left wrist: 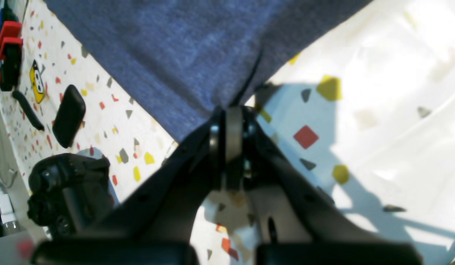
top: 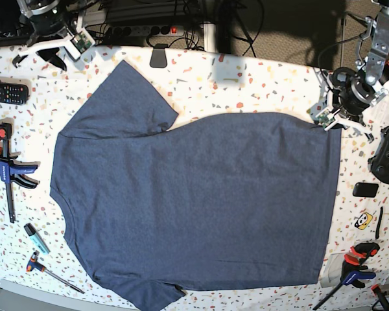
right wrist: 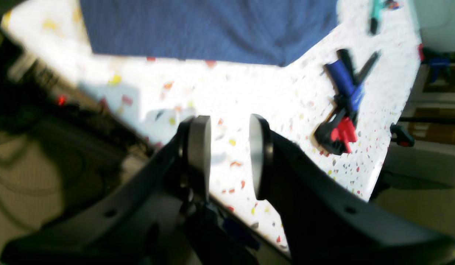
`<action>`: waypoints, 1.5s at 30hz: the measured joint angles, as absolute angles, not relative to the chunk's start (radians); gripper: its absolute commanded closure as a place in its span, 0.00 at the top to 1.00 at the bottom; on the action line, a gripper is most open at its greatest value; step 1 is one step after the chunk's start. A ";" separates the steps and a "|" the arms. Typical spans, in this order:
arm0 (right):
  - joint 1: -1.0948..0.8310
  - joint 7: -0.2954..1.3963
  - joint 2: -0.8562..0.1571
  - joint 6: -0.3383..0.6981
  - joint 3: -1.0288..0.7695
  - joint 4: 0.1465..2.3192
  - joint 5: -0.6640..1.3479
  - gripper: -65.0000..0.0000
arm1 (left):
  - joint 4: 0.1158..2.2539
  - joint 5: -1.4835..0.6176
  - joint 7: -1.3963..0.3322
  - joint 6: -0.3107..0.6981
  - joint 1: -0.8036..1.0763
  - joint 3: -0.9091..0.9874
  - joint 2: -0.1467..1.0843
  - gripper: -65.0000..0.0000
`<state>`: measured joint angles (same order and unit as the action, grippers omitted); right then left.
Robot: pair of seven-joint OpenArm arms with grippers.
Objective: Fold the T-shirt properly
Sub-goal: 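Grasp the shirt's shoulder edges with left and right grippers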
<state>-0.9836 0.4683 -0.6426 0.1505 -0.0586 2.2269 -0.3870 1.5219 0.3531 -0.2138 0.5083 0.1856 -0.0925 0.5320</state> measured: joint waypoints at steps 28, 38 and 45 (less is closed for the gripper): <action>-0.419 0.417 -0.779 0.352 0.279 1.781 -0.443 0.47 | 1.522 0.323 -0.213 0.508 0.188 -0.093 0.532 0.00; -0.232 0.409 -0.778 0.358 0.417 1.631 -0.436 0.47 | 1.522 0.323 -0.213 0.509 0.188 -0.093 0.532 0.00; -0.155 0.427 -0.778 0.364 0.500 1.589 -0.449 0.32 | 1.522 0.323 -0.213 0.509 0.188 -0.093 0.532 0.00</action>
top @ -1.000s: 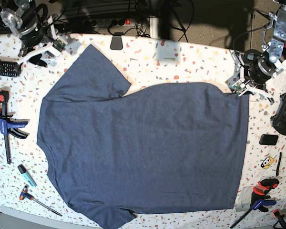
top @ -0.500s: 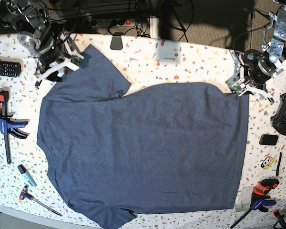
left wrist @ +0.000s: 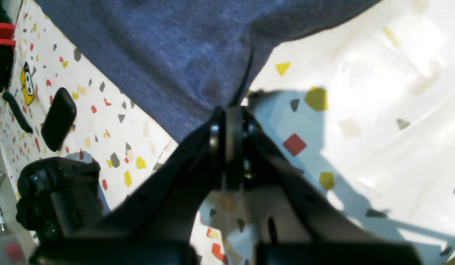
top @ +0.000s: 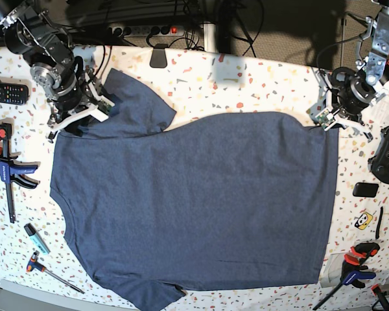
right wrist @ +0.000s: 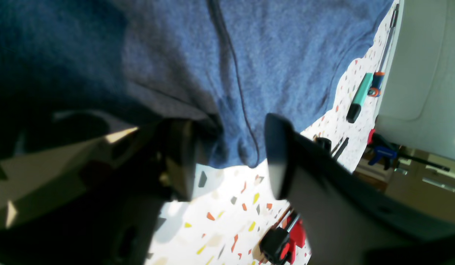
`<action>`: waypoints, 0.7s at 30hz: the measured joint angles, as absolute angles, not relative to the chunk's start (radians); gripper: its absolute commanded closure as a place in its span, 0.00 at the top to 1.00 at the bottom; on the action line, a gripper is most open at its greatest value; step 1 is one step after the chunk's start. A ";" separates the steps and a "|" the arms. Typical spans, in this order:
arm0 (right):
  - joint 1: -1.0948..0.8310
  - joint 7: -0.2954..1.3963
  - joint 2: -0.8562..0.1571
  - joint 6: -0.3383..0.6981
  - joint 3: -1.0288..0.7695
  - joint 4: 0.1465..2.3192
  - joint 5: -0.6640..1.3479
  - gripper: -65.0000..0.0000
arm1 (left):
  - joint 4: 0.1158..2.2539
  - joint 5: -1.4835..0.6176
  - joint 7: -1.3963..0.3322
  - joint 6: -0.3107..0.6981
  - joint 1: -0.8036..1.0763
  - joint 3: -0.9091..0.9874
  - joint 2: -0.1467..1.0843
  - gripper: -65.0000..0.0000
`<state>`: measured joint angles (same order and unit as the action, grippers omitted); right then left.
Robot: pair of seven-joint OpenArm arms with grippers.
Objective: Fold the T-shirt properly
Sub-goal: 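Grasp the shirt's shoulder edges with left and right grippers, then pull the shoulder edges back to straighten the shirt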
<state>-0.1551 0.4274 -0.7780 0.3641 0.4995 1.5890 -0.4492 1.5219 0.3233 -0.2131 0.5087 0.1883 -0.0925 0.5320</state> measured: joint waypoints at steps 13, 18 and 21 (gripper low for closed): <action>-0.172 0.567 -0.846 0.279 0.504 1.687 -0.281 0.00 | 1.527 0.104 -0.195 0.524 0.194 -0.093 0.540 0.00; -0.180 0.597 -0.890 0.277 0.498 1.754 -0.231 0.00 | 1.600 -0.114 -0.289 0.519 0.194 -0.084 0.595 0.00; -0.203 0.620 -0.896 0.273 0.496 1.770 -0.232 0.00 | 1.646 -0.159 -0.314 0.504 0.231 -0.062 0.613 0.00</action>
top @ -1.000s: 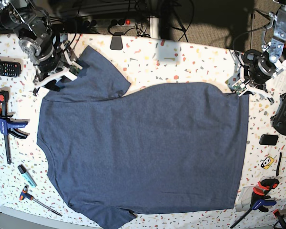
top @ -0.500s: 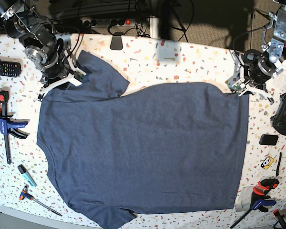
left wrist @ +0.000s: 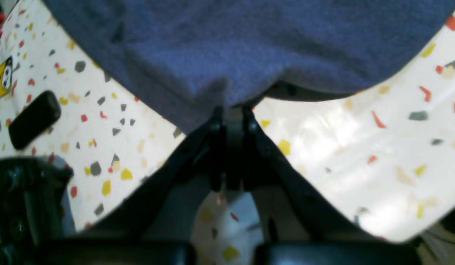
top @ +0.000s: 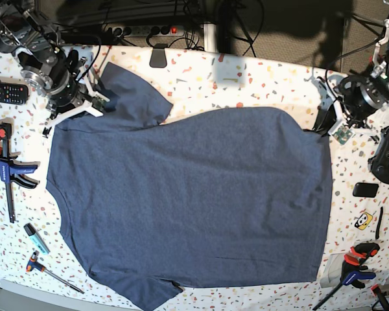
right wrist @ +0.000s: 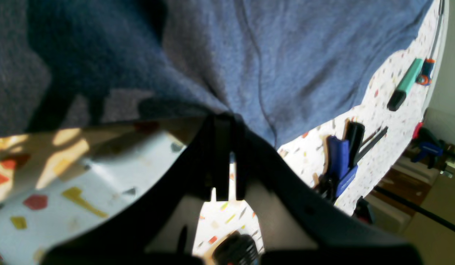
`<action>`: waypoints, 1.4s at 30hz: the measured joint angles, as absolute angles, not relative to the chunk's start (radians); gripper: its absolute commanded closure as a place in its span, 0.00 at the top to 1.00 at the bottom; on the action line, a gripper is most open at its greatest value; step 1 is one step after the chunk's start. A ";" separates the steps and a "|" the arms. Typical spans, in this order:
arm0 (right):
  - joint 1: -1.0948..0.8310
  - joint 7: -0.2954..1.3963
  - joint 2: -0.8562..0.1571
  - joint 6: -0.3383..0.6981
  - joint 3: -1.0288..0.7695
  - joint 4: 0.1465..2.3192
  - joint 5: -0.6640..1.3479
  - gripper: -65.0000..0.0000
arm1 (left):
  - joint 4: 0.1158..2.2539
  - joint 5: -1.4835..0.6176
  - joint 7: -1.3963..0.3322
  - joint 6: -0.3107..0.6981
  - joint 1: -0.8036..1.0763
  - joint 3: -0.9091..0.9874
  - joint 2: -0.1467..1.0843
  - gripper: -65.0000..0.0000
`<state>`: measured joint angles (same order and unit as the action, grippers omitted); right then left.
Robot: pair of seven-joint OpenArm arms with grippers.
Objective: Fold the T-shirt properly
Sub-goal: 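Pull the shoulder edges back to straighten the shirt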
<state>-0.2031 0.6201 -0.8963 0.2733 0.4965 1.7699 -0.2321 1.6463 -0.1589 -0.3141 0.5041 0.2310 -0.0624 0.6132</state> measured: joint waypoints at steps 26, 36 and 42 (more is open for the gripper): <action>-0.924 0.581 -0.781 0.219 0.059 2.120 -0.229 0.00 | 1.879 -0.247 -0.236 0.509 0.701 0.298 0.517 0.00; -0.846 0.550 -0.781 0.178 0.047 2.134 -0.231 0.00 | 1.914 -0.249 -0.233 0.516 0.658 0.302 0.518 0.00; -0.708 0.521 -0.775 0.176 0.047 2.097 -0.147 0.00 | 1.913 -0.250 -0.237 0.518 0.557 0.302 0.515 0.00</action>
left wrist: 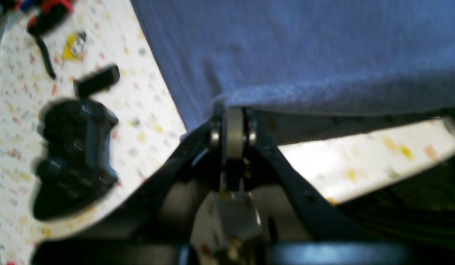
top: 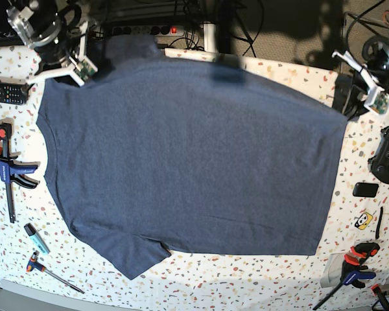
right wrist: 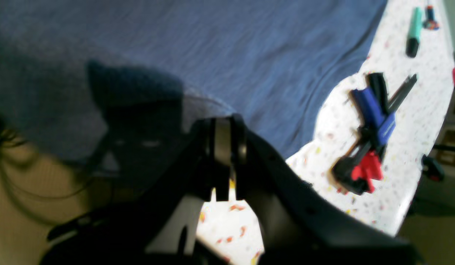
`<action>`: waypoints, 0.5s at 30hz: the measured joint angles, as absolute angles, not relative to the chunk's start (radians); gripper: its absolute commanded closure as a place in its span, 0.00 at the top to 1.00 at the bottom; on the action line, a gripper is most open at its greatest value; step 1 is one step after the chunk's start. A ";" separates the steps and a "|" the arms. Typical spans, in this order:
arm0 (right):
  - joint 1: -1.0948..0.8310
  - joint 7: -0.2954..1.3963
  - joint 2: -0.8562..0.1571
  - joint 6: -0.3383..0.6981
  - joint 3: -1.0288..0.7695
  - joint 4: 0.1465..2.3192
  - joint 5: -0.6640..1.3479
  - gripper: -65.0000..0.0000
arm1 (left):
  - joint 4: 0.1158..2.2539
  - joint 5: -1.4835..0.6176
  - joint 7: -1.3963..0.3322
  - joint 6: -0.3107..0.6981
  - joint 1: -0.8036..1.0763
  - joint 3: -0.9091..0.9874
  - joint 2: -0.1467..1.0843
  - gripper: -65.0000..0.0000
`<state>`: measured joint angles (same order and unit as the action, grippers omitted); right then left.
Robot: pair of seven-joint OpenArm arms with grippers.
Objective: Fold the T-shirt properly
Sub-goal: 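Pull the shoulder edges back to straighten the shirt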
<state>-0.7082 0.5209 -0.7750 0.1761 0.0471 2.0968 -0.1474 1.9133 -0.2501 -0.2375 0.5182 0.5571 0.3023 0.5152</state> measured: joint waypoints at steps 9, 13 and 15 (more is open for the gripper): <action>-0.516 0.477 -0.683 0.236 0.047 1.977 -0.081 0.00 | 1.803 -0.246 -0.239 0.516 0.412 0.271 0.498 0.00; -0.434 0.464 -0.676 0.265 0.047 1.894 -0.041 0.00 | 1.732 -0.240 -0.239 0.519 0.348 0.224 0.480 0.00; -0.403 0.467 -0.674 0.271 0.047 1.854 -0.029 0.00 | 1.700 -0.236 -0.237 0.518 0.318 0.200 0.480 0.00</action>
